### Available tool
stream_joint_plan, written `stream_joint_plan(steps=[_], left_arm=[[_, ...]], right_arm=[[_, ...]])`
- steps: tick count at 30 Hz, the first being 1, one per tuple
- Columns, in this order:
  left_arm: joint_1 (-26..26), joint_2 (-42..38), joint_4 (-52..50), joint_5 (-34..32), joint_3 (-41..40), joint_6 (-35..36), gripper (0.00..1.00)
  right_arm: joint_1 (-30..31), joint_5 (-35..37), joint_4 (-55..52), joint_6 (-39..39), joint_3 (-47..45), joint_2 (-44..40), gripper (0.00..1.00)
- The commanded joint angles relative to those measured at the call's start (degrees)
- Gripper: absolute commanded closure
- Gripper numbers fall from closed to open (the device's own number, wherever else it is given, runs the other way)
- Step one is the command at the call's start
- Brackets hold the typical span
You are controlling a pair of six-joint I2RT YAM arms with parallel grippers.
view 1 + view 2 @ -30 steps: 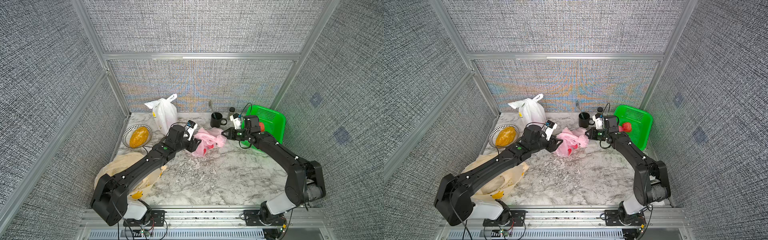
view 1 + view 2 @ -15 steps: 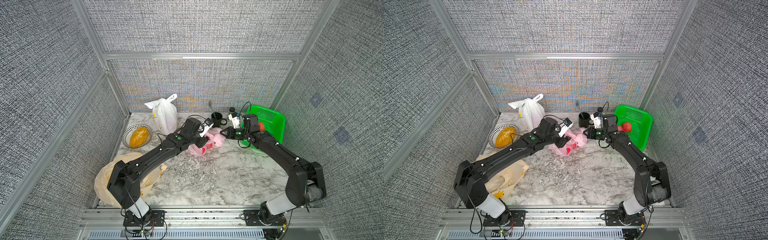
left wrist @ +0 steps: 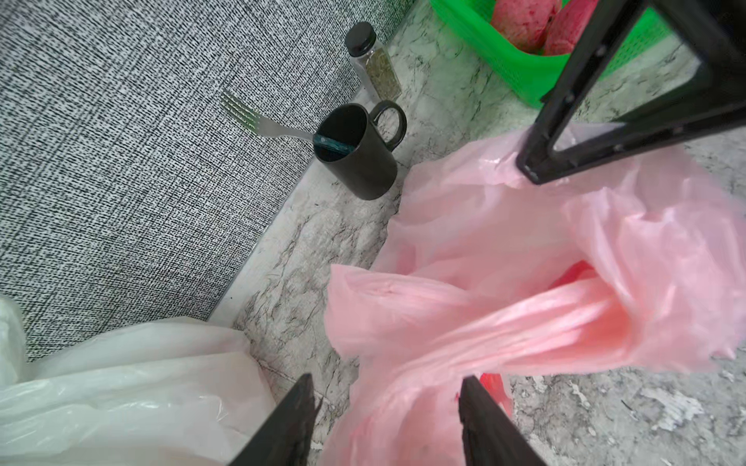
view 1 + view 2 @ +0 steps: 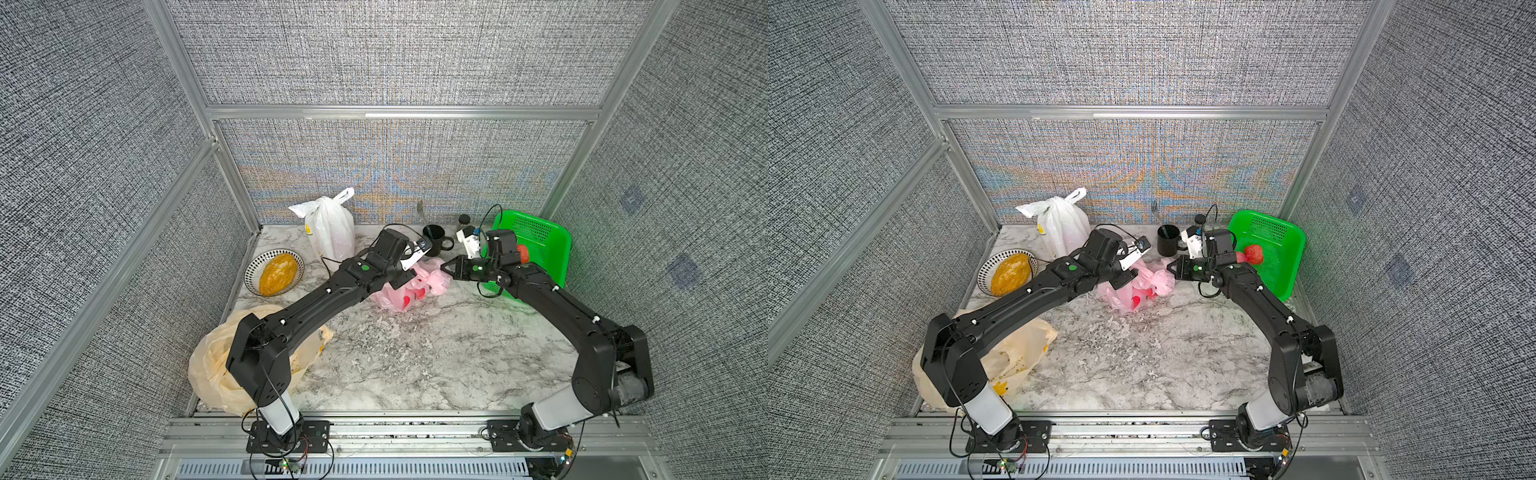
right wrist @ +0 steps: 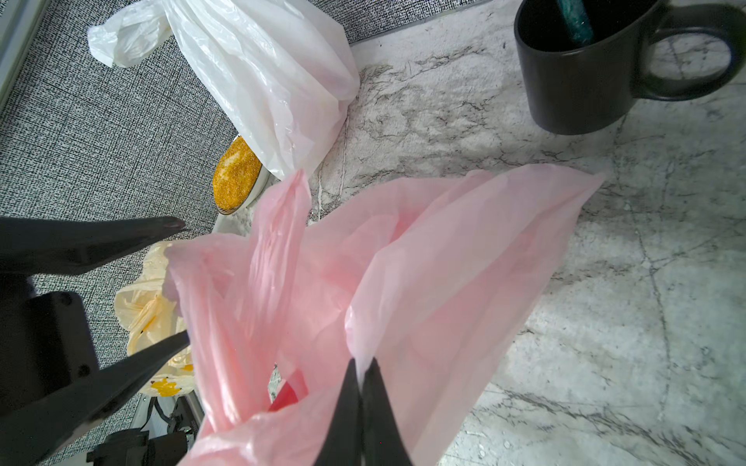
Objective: Untie the knot of a plastic bag & take out the apple
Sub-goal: Untie the plastic bag at the center of the board.
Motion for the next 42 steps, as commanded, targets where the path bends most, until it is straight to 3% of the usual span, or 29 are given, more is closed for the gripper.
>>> stream_joint_plan(steps=[1, 4, 8, 11, 16, 20, 24, 30, 32, 35, 36, 42], left_arm=[[-0.1, 1.2, -1.4, 1.1, 1.3, 1.7, 0.41], [-0.1, 3.5, -2.5, 1.3, 3.8, 1.8, 0.47], [-0.1, 6.2, -5.0, -0.2, 7.6, 1.3, 0.83], [-0.1, 6.2, -4.4, -0.1, 7.6, 0.4, 0.98], [0.8, 1.7, 1.4, -0.1, 0.5, -6.3, 1.0], [5.6, -7.2, 13.6, 8.8, -11.9, -19.2, 1.0], [7.7, -13.2, 26.8, 13.4, -21.7, -29.2, 1.0], [8.3, -15.5, 35.0, 19.8, -25.1, -36.6, 1.0], [8.4, -15.9, 35.2, 20.2, -25.0, -37.3, 1.0], [8.9, -16.8, 36.5, 21.0, -25.2, -38.8, 1.0], [9.1, -16.9, 37.2, 21.5, -25.3, -39.1, 1.0], [10.0, -17.0, 38.8, 24.9, -24.5, -40.6, 1.0]], right_arm=[[0.0, -1.0, 0.0, -0.7, 0.1, 0.2, 1.0], [0.0, -1.1, 0.1, -0.6, -0.1, -0.1, 1.0], [-0.1, -1.1, 0.2, -0.6, -0.9, -0.4, 1.0], [-0.6, -1.6, 0.7, -0.3, -2.4, -0.5, 1.0], [-4.9, -3.9, 9.3, 6.3, -10.1, -3.8, 1.0], [-8.6, -5.4, 14.1, 10.2, -14.7, -5.7, 1.0], [-8.4, -6.5, 13.8, 10.0, -14.6, -4.6, 1.0], [-7.2, -3.2, 8.2, 4.6, -11.6, -5.8, 1.0], [-6.3, -1.6, 5.6, 1.5, -9.4, -7.4, 0.86], [-4.9, 0.3, 4.3, -2.2, -6.8, -10.8, 0.42], [-4.5, 1.2, 3.8, -3.4, -5.9, -11.4, 0.35], [-4.2, 3.3, 4.3, -6.1, -0.9, -12.0, 0.22]])
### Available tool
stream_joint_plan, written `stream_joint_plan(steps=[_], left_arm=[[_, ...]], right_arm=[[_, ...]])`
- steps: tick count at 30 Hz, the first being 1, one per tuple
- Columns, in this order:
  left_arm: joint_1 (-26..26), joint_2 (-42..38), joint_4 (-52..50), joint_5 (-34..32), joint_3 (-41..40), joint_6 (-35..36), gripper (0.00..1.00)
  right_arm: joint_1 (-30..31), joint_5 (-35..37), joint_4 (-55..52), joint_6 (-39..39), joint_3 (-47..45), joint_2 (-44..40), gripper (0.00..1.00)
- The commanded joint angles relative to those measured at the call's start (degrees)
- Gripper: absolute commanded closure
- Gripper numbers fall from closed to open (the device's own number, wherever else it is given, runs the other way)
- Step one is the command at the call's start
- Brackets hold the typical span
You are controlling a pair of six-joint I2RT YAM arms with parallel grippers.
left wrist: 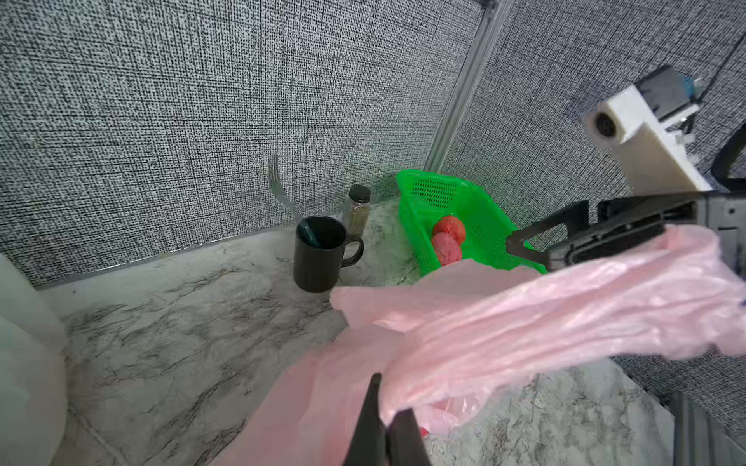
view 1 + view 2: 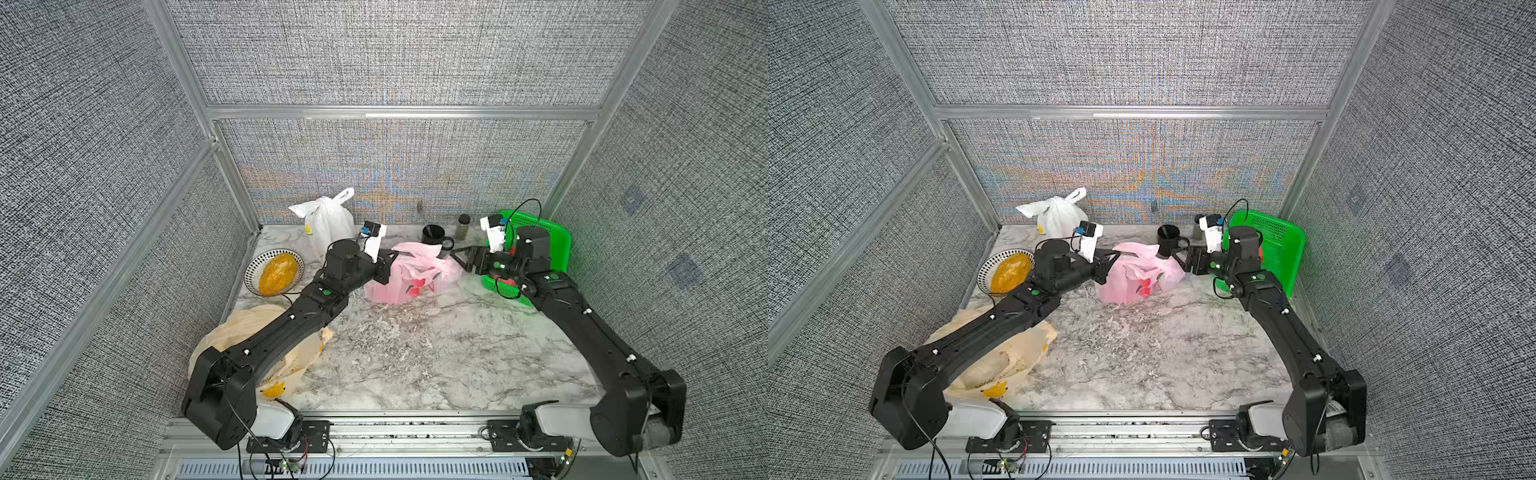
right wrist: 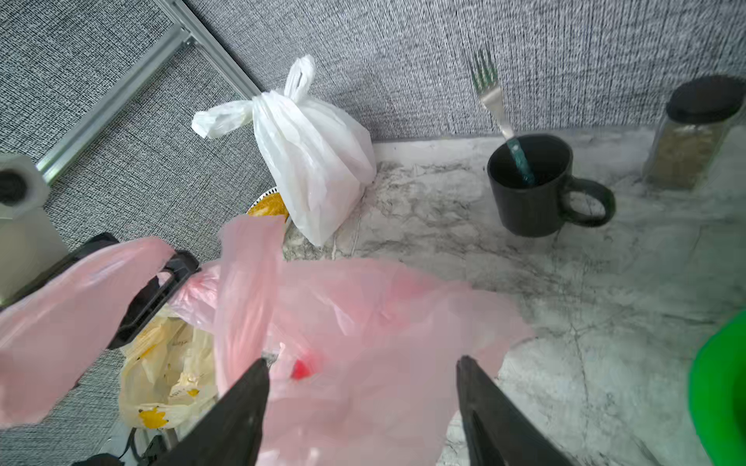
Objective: Untie the knot of a plastic bag & take out the apple
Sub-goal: Untie the plastic bag at the center of the board.
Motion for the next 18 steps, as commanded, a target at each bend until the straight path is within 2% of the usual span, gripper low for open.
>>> stream_joint_plan(steps=[1, 3, 6, 8, 14, 16, 18], left_arm=[[0.8, -0.1, 3.7, 4.4, 0.6, -2.3, 1.0], [1.3, 0.3, 3.3, 7.0, 1.3, -2.8, 1.0], [1.7, -0.2, 1.7, 8.4, 1.9, -2.0, 1.0], [2.1, -0.4, 1.0, 9.6, 2.1, -1.9, 1.0], [2.6, -0.7, -1.7, 12.5, 3.4, -0.9, 1.0], [2.8, -0.7, -2.0, 13.2, 3.6, -0.8, 1.0], [2.8, -0.5, -2.9, 13.7, 4.2, -0.5, 1.0]], right_arm=[[0.2, 0.8, -0.9, -3.5, 2.6, 1.4, 0.22], [1.0, 1.2, -3.1, -5.8, 6.1, 3.5, 0.21], [0.5, 7.3, -3.0, -6.0, 8.5, 5.0, 0.21], [-1.2, 5.2, 1.3, -4.7, 7.6, 5.7, 0.21], [-2.2, 1.7, 2.5, -5.2, 13.4, 15.0, 0.22], [-2.1, -2.1, 4.2, -5.5, 14.5, 17.1, 0.23], [-1.2, -8.5, 1.4, -8.3, 17.8, 20.1, 0.26]])
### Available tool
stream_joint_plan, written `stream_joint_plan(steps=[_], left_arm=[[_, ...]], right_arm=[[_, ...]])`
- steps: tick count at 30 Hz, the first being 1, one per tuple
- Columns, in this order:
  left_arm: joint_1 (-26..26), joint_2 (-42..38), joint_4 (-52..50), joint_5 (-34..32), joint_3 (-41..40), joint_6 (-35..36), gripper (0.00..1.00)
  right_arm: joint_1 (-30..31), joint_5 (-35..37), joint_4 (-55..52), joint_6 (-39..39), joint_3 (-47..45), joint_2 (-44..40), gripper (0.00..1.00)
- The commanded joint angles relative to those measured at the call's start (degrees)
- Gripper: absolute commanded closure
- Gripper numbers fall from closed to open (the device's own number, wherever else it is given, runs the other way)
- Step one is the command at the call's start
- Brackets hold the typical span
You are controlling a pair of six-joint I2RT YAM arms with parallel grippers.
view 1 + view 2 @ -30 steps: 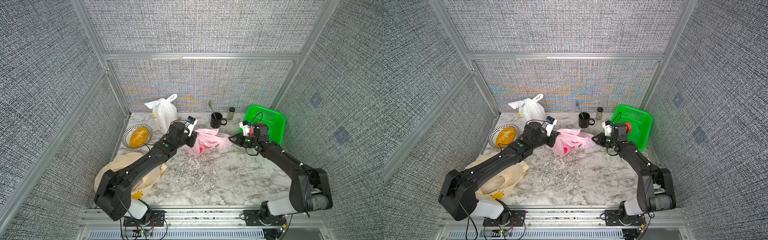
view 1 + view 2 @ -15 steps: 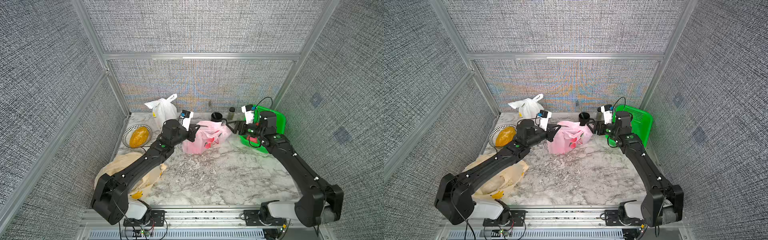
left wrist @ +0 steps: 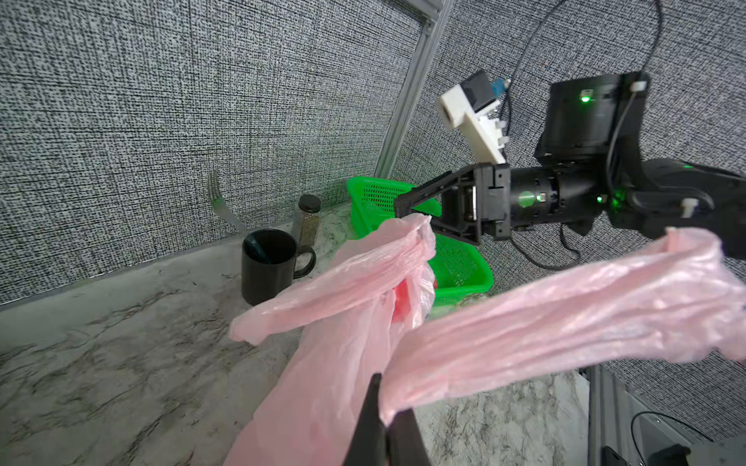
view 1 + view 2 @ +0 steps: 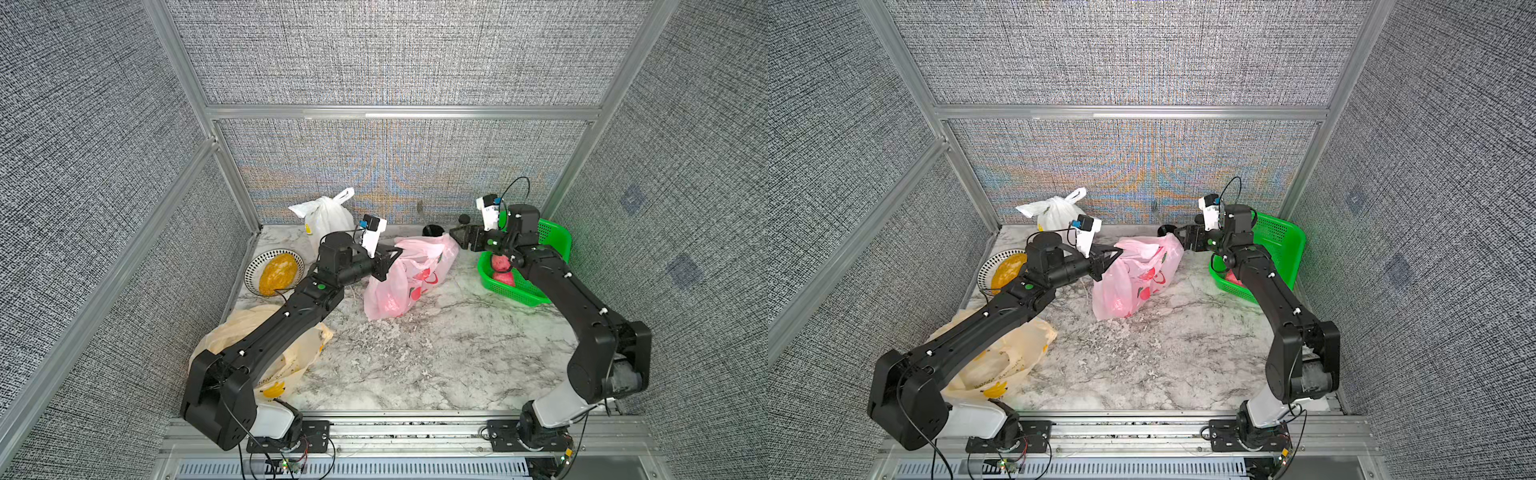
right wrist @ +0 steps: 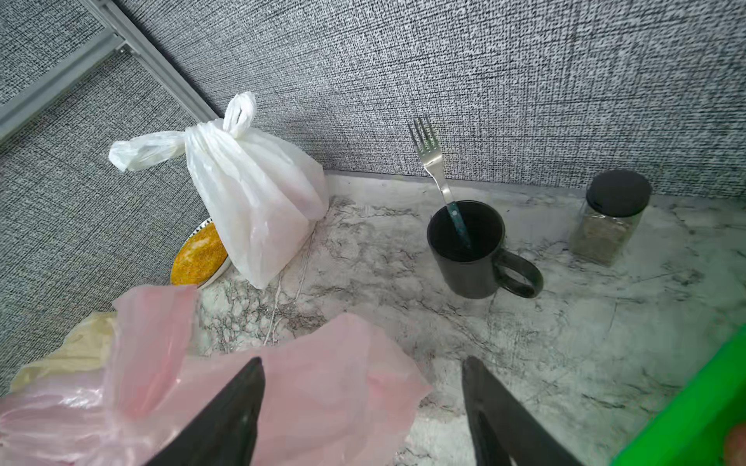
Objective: Untie the knot of a plastic bag & take out the apple
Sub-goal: Untie the plastic bag at the center of the board.
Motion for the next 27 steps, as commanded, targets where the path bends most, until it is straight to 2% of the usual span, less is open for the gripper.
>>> stream_joint_plan(steps=[1, 3, 6, 11, 14, 19, 22, 23, 27], left_arm=[[0.4, -0.1, -0.9, 2.0, 1.1, 0.8, 1.0], [0.8, 0.2, -1.0, 2.0, 1.4, 0.9, 1.0], [1.4, 0.8, -0.5, 2.4, 2.2, 0.7, 1.0], [2.0, 2.5, -0.9, 3.9, 4.9, 1.1, 1.0], [2.6, 3.0, -1.7, 4.7, 6.8, 1.8, 1.0], [4.0, 4.0, -2.1, 6.3, 8.6, 2.4, 1.0], [4.4, 5.7, -2.1, 8.4, 9.6, 2.1, 1.0], [4.4, 6.2, -1.9, 8.9, 9.9, 2.0, 1.0], [4.4, 8.0, -1.8, 11.7, 10.9, 1.6, 1.0]], right_arm=[[1.6, -10.3, -2.7, -5.7, 4.7, 3.4, 0.28], [3.6, -12.2, -6.4, -9.6, 5.8, 3.0, 0.29], [5.9, -14.9, -4.1, -10.4, 0.9, -0.9, 0.29], [12.0, -13.3, -9.7, -15.1, -2.9, -4.3, 0.29], [15.3, -8.4, -13.3, -15.9, -5.3, -6.4, 0.32], [16.6, -7.5, -13.8, -12.9, -11.8, -12.7, 0.38], [19.1, -2.2, -16.7, -13.4, -11.9, -14.5, 0.38], [19.7, -0.1, -17.7, -13.5, -11.3, -14.7, 0.37], [19.9, 8.6, -17.4, -13.2, -8.3, -17.1, 0.24]])
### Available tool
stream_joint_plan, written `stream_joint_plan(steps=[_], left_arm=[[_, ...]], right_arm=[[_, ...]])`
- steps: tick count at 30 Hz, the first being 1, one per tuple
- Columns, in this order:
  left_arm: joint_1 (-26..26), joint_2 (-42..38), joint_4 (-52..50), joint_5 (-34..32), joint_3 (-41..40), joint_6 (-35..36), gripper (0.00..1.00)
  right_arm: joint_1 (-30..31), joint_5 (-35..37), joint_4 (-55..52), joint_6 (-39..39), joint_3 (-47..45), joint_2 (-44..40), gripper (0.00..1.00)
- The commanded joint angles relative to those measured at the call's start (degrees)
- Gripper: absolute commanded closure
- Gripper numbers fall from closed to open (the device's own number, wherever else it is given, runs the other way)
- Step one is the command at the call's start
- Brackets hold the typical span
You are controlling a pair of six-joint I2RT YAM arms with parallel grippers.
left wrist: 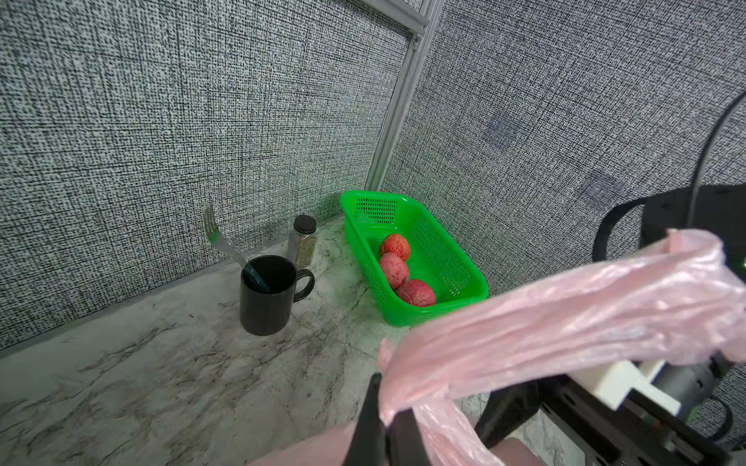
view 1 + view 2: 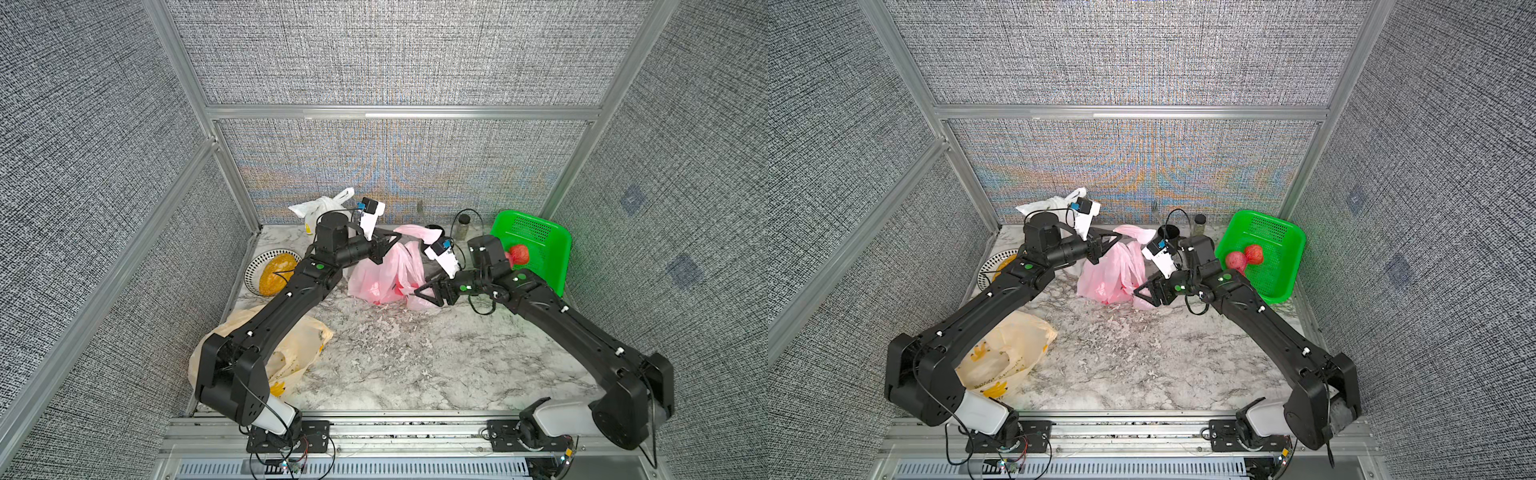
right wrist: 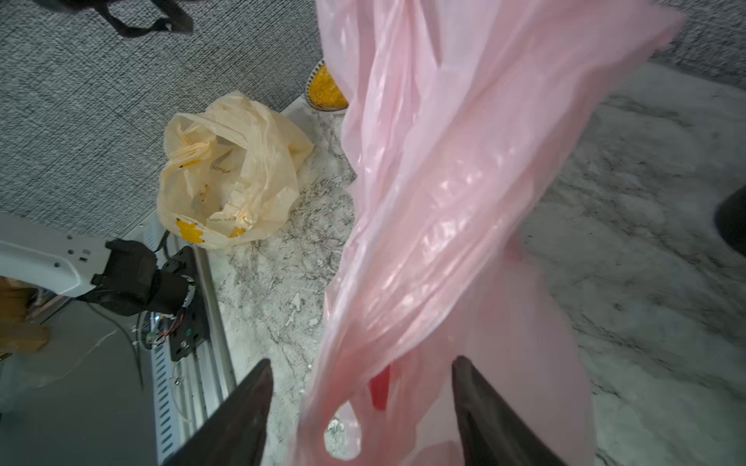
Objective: Untie the knot of a plastic bag & take out the apple
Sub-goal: Untie the plastic bag at the center of the board.
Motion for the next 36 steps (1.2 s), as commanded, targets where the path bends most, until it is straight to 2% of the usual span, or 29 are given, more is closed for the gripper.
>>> stream_joint_plan(steps=[1, 3, 7, 10, 13, 25, 29, 34, 36], left_arm=[[0.1, 0.6, 0.4, 3.6, 0.9, 0.2, 1.0], [0.0, 0.5, 0.0, 3.8, 0.9, 0.3, 1.0], [0.2, 0.6, -1.1, 4.3, 1.1, 0.8, 1.0], [0.1, 0.4, -1.3, 4.5, 0.9, 0.9, 1.0], [0.1, 0.6, -1.2, 4.9, 0.9, 0.8, 1.0], [0.1, 1.4, -1.4, 7.6, 2.3, 0.8, 1.0], [0.2, 1.6, -2.5, 7.8, 3.0, 1.2, 1.0], [0.2, 2.0, -3.1, 8.4, 3.7, 1.6, 1.0], [0.2, 2.2, -3.5, 8.7, 4.0, 1.8, 1.0]], right_arm=[[-0.1, 9.4, 1.1, 0.5, 2.3, -2.3, 0.22], [-1.4, 11.7, 3.3, 1.3, 3.4, -3.2, 0.2], [-6.7, 8.6, 7.4, 3.5, 5.5, -2.9, 0.2], [-8.4, 7.7, 7.4, 3.6, 8.2, 0.0, 0.22], [-6.2, 7.4, 5.9, 1.2, 11.3, 1.9, 0.24], [0.1, 27.0, 0.2, -10.7, 16.4, 9.1, 0.23], [0.6, 26.9, -1.0, -12.7, 16.5, 10.1, 0.24], [1.6, 31.7, -1.0, -14.5, 15.7, 11.6, 0.24], [1.7, 30.6, -0.5, -15.0, 15.5, 11.9, 0.24]])
